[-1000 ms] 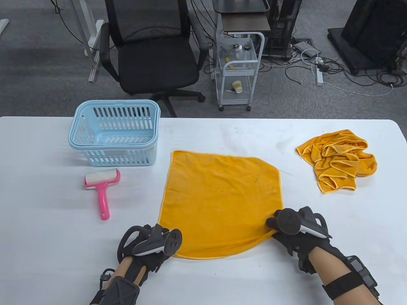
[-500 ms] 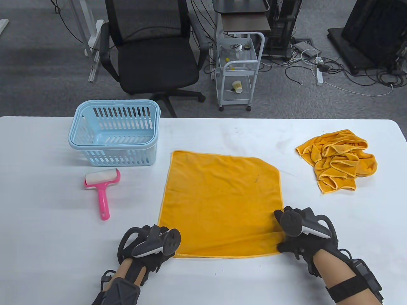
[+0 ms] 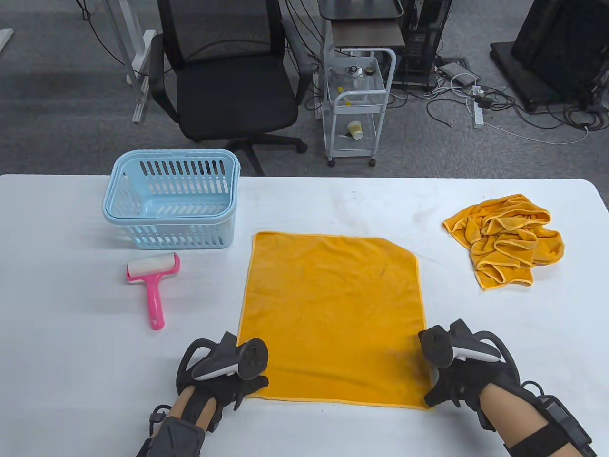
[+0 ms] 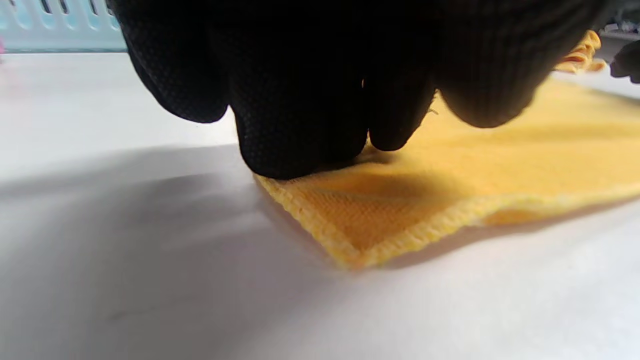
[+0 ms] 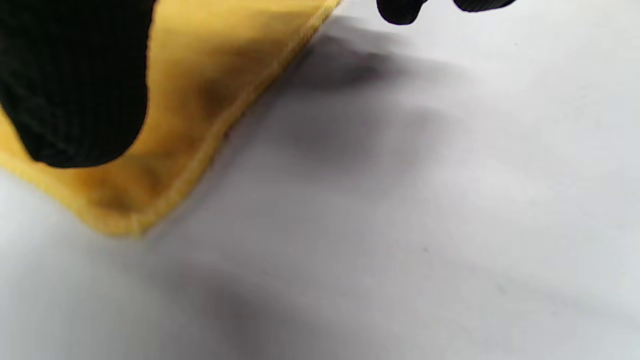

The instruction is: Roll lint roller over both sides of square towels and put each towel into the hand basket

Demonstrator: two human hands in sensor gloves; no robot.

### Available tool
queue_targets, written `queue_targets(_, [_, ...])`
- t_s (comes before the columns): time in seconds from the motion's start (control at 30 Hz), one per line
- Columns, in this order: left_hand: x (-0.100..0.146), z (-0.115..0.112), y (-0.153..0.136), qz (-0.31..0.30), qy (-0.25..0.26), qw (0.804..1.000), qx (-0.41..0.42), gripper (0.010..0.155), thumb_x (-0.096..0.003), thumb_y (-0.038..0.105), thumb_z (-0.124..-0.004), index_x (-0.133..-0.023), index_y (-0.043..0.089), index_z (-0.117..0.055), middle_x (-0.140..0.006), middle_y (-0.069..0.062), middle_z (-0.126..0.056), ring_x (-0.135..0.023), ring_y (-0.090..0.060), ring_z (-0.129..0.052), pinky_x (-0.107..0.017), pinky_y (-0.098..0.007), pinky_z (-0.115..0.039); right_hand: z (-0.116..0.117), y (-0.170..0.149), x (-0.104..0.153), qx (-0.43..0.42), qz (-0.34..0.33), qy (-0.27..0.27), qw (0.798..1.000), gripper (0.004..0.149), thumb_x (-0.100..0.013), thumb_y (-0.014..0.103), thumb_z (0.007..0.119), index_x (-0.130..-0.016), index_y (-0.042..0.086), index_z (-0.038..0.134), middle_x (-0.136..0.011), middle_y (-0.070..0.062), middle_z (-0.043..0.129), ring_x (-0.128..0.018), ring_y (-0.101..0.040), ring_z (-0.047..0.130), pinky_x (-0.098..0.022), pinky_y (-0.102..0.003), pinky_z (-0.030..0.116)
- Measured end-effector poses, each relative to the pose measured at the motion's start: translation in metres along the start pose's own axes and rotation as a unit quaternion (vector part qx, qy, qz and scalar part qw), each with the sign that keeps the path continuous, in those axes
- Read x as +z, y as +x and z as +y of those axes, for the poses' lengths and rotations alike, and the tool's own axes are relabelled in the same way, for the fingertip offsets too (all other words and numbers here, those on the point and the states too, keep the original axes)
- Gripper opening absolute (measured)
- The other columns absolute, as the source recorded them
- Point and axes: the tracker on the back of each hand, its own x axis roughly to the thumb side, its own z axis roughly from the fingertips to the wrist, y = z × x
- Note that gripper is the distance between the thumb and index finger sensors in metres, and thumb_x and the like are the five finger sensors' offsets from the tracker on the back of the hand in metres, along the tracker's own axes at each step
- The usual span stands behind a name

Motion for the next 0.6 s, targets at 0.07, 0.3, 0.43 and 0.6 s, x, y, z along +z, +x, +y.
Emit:
queue_targets(0.07, [0.001,0.001,-0.001,0.009,0.024,1.000,-0.012,0.046,-0.0452,0.050,-0.081,-0.089,0.036,-0.081,-0.093,0.002,-0.088,-0.063,-0.022,-0.101,-0.068,-0.058,-0.073,0.000,0.000,-0.004,-0.015,0.007,-0.020,1.000,0.120,-0.039,0.063,0.091,-0.111,0.009,0.012,-0.114,-0.029,0.017,-0.104,-0.057,0.032,-0.067,-0.075,0.044])
queue_targets(0.3, [-0.001,-0.007,0.002,0.030,0.022,0.995,-0.090,0.070,-0.0375,0.057,-0.088,-0.100,0.036,-0.065,-0.114,-0.002,-0.061,-0.067,-0.017,-0.096,-0.070,-0.057,-0.071,0.012,0.002,-0.013,-0.008,0.012,-0.022,1.000,0.115,-0.040,0.061,0.092,-0.112,0.012,0.016,-0.115,-0.028,0.019,-0.104,-0.057,0.033,-0.068,-0.075,0.044])
queue_targets(0.43, [-0.005,-0.011,-0.004,0.038,-0.022,0.997,-0.058,0.074,-0.0363,0.058,-0.089,-0.102,0.036,-0.063,-0.116,-0.002,-0.058,-0.069,-0.020,-0.095,-0.071,-0.059,-0.069,0.016,-0.001,-0.012,-0.018,0.006,-0.018,1.000,0.111,-0.040,0.060,0.092,-0.114,0.014,0.024,-0.115,-0.027,0.021,-0.104,-0.056,0.030,-0.067,-0.075,0.043])
queue_targets(0.6, [-0.004,-0.011,-0.003,0.037,-0.034,0.996,-0.074,0.078,-0.0346,0.060,-0.089,-0.103,0.036,-0.060,-0.117,-0.002,-0.055,-0.072,-0.020,-0.094,-0.071,-0.059,-0.068,0.017,-0.003,-0.011,-0.022,0.006,-0.018,1.000,0.110,-0.040,0.060,0.092,-0.114,0.015,0.025,-0.115,-0.025,0.019,-0.105,-0.055,0.028,-0.068,-0.075,0.042])
